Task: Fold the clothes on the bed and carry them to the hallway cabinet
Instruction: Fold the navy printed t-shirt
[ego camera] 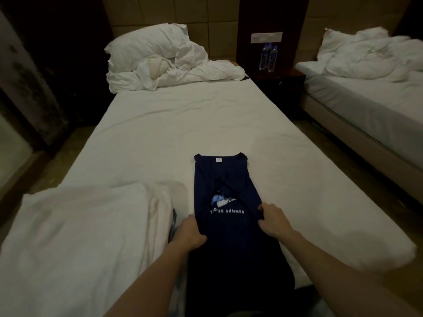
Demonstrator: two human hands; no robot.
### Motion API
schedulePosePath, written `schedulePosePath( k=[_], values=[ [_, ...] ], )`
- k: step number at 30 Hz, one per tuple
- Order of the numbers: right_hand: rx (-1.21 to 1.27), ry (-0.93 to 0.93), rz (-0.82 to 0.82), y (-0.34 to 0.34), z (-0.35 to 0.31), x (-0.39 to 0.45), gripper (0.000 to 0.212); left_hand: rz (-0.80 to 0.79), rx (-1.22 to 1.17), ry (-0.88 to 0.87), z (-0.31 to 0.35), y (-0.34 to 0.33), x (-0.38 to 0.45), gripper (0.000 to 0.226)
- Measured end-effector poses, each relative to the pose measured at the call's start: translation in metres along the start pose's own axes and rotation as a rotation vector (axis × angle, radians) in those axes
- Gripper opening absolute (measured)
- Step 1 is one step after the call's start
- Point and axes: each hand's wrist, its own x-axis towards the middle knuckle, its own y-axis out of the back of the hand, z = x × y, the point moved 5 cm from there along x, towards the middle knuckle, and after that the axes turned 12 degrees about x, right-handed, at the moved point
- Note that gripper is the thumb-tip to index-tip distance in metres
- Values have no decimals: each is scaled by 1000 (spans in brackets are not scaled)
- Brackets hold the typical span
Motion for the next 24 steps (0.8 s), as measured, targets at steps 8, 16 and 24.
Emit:
schedulePosePath(
  k=[8, 16, 24],
  values=[
    [57, -162, 163, -34, 55, -116, 44, -38, 45, 65, -2, -62, -93, 49],
    [324, -69, 141, -64, 72, -163, 27, 105, -185, -75, -5, -81, -159, 23],
    [549, -160, 262, -67, 73, -159, 41, -132, -377, -137, 1, -85, -176, 30]
  ],
)
